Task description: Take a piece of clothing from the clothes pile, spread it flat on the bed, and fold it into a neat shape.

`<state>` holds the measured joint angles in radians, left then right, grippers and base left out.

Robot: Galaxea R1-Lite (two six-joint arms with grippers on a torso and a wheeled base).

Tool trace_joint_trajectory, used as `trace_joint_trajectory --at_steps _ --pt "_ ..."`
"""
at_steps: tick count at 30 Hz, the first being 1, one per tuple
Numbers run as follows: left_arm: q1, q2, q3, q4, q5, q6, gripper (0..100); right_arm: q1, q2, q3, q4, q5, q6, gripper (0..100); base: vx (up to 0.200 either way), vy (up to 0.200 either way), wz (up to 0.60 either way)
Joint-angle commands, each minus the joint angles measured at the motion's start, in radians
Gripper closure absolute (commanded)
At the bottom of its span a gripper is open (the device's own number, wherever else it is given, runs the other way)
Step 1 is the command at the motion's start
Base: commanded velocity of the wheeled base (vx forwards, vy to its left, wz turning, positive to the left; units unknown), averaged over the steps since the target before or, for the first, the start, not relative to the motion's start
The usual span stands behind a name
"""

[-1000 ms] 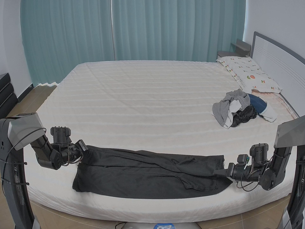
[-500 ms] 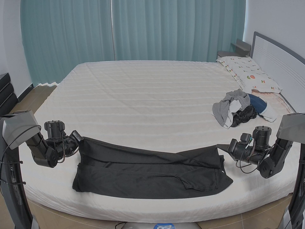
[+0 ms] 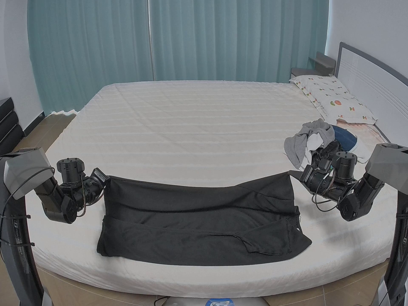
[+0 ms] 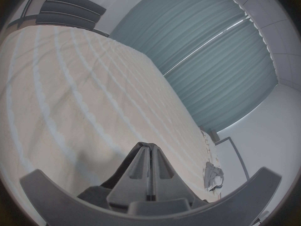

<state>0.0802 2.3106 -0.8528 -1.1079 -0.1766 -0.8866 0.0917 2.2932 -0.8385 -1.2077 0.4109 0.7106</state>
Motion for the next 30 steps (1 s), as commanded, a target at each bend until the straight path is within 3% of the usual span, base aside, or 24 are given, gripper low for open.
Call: trace_joint_trajectory --at_steps 1,8,30 --pt "0.006 0.009 0.012 -0.066 0.002 -0.031 100 0.0 0.029 -0.05 0.0 -0.006 0.0 100 0.0 0.0 0.0" --pt "0.015 0.033 0.004 -0.09 0.002 -0.041 100 0.011 0.08 -0.142 0.002 -0.057 0.0 100 0.0 0.0 0.0" --pt "0.015 0.064 -0.009 -0.099 0.003 -0.057 100 0.0 0.109 -0.223 0.034 -0.06 0.0 100 0.0 0.0 0.0"
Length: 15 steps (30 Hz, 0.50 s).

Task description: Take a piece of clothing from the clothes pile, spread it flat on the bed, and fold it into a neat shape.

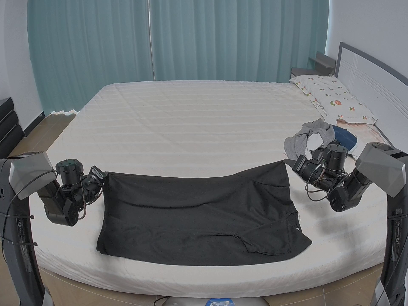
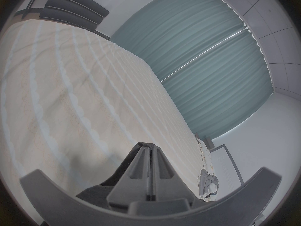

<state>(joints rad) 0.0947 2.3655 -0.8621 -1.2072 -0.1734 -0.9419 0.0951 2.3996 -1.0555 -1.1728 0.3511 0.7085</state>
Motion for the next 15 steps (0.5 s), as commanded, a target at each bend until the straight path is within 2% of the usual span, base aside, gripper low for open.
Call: trace_joint_trajectory --at_steps 1,10,15 --pt "0.0 0.008 0.0 0.0 -0.001 -0.003 100 -0.003 0.003 -0.008 -0.002 0.0 0.002 100 0.0 0.0 0.0" --pt "0.0 -0.006 0.038 -0.011 -0.015 -0.001 100 -0.017 -0.031 0.04 0.004 0.012 -0.003 100 0.0 0.0 0.0" --pt "0.008 -0.014 0.08 -0.077 -0.018 0.005 100 -0.028 -0.065 0.088 0.051 0.02 -0.006 100 0.0 0.0 0.0"
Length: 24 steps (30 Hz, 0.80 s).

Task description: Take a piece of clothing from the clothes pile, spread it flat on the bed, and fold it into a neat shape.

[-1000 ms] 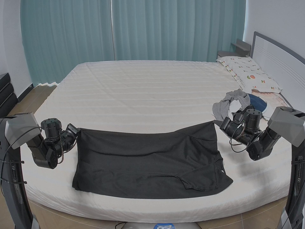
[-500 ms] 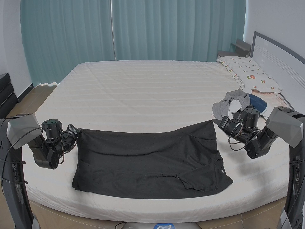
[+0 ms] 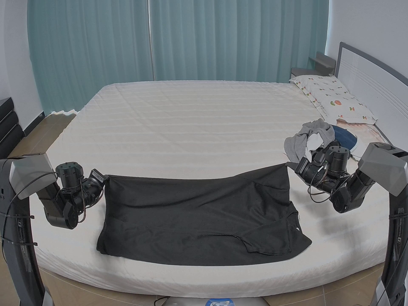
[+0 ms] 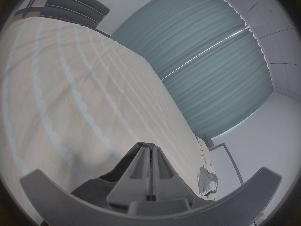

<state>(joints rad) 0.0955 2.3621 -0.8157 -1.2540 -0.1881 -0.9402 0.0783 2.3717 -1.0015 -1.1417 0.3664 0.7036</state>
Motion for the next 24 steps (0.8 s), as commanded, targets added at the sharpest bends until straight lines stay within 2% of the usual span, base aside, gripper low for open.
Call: trace_joint_trajectory --at_steps 1,5,14,16,19,24 --pt "0.009 -0.011 0.038 -0.035 -0.004 0.003 100 -0.012 -0.039 0.037 0.022 0.006 -0.003 100 0.0 0.0 0.0" --pt "0.018 -0.026 0.113 -0.097 -0.068 0.018 100 -0.035 -0.074 0.133 0.023 0.078 -0.018 100 0.0 0.0 0.0" --pt "0.067 -0.034 0.241 -0.117 -0.248 0.239 100 -0.061 -0.081 0.304 0.014 0.167 -0.127 100 0.0 0.0 0.0" --pt "0.072 -0.035 0.251 -0.116 -0.258 0.259 100 -0.063 -0.085 0.33 0.014 0.181 -0.15 100 0.0 0.0 0.0" --pt "0.087 -0.035 0.274 -0.111 -0.297 0.319 100 -0.074 -0.086 0.4 0.014 0.19 -0.24 100 0.0 0.0 0.0" --pt "0.093 -0.029 0.276 -0.081 -0.303 0.376 100 -0.075 -0.08 0.483 0.013 0.218 -0.325 100 0.0 0.0 0.0"
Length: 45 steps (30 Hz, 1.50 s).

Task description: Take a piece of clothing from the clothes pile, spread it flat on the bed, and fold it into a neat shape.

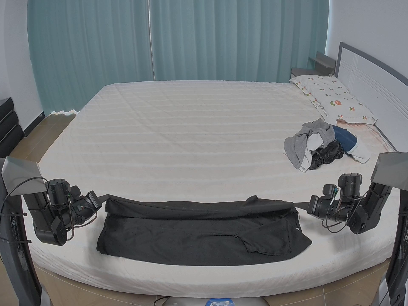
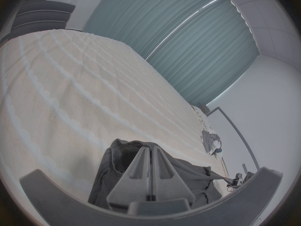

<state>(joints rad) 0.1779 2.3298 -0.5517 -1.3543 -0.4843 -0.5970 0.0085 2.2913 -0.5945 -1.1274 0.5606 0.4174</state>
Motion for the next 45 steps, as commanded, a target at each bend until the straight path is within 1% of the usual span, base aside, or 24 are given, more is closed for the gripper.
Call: trace_joint_trajectory --at_steps 1,2,5,7,11,13,22,23,24,25,27,29,31,32,34,35,36,38,39,40,41,44,45 --pt "0.012 0.005 0.012 0.023 -0.007 0.04 100 -0.005 0.0 0.084 -0.002 0.028 -0.045 100 0.0 0.0 0.0" --pt "0.014 0.013 0.012 0.035 -0.007 0.077 100 -0.005 0.007 0.114 -0.002 0.036 -0.086 100 0.0 0.0 0.0" --pt "0.02 0.026 0.022 0.047 -0.007 0.135 100 -0.005 0.034 0.133 -0.003 0.035 -0.141 100 0.0 0.0 0.0" --pt "0.022 0.034 0.035 0.047 -0.007 0.177 100 -0.005 0.051 0.137 -0.008 0.031 -0.163 100 0.0 0.0 0.0" --pt "0.022 0.062 0.052 0.047 -0.007 0.26 100 -0.005 0.057 0.148 -0.011 0.03 -0.169 100 0.0 0.0 0.0" --pt "0.022 0.068 0.062 0.046 -0.007 0.284 100 -0.005 0.057 0.15 -0.011 0.03 -0.169 100 0.0 0.0 0.0" --pt "0.02 0.065 0.084 0.037 -0.007 0.296 100 -0.005 0.066 0.156 -0.009 0.03 -0.169 100 0.0 0.0 0.0" --pt "0.02 0.063 0.085 0.037 -0.007 0.296 0 -0.005 0.068 0.156 -0.009 0.03 -0.169 100 0.0 0.0 0.0" --pt "0.02 0.063 0.087 0.037 -0.007 0.296 0 -0.005 0.07 0.154 -0.009 0.03 -0.167 100 0.0 0.0 0.0" --pt "0.022 0.063 0.087 0.033 -0.008 0.298 0 -0.007 0.07 0.154 -0.011 0.028 -0.167 0 0.0 0.0 0.0" --pt "0.022 0.062 0.088 0.029 -0.008 0.298 0 -0.007 0.066 0.156 -0.012 0.028 -0.167 0 0.0 0.0 0.0" --pt "0.04 0.054 0.09 0.023 -0.033 0.295 0 -0.036 0.024 0.151 -0.012 0.041 -0.155 0 0.0 0.0 0.0" --pt "0.048 0.054 0.09 0.023 -0.043 0.293 0 -0.042 0.014 0.15 -0.012 0.042 -0.149 0 0.0 0.0 0.0" --pt "0.058 0.048 0.085 0.023 -0.065 0.286 0 -0.048 0.002 0.145 -0.012 0.044 -0.129 0 0.0 0.0 0.0" --pt "0.066 0.043 0.081 0.023 -0.079 0.279 0 -0.05 -0.007 0.139 -0.014 0.044 -0.105 0 0.0 0.0 0.0" --pt "0.068 0.042 0.075 0.023 -0.08 0.27 0 -0.051 -0.012 0.136 -0.017 0.045 -0.078 0 0.0 0.0 0.0" --pt "0.066 0.042 0.064 0.023 -0.08 0.246 0 -0.051 -0.016 0.125 -0.031 0.045 -0.032 0 0.0 0.0 0.0" --pt "0.058 0.045 0.038 0.023 -0.071 0.192 0 -0.042 -0.004 0.107 -0.06 0.042 0.034 0 0.0 0.0 0.0" --pt "0.058 0.045 0.038 0.023 -0.071 0.192 0 -0.042 -0.004 0.107 -0.06 0.042 0.034 0 0.0 0.0 0.0" --pt "0.041 0.043 0.013 0.026 -0.056 0.12 0 -0.038 0.017 0.088 -0.092 0.036 0.095 0 0.0 0.0 0.0" --pt "0.029 0.042 -0.005 0.035 -0.036 0.082 0 -0.033 0.031 0.081 -0.104 0.033 0.119 0 0.0 0.0 0.0" --pt "-0.011 0.048 -0.062 0.057 0.055 -0.003 0 -0.025 0.06 0.058 -0.11 0.031 0.147 0 0.0 0.0 0.0" --pt "-0.029 0.049 -0.093 0.081 0.104 -0.03 0 -0.024 0.074 0.044 -0.11 0.031 0.149 0 0.0 0.0 0.0"
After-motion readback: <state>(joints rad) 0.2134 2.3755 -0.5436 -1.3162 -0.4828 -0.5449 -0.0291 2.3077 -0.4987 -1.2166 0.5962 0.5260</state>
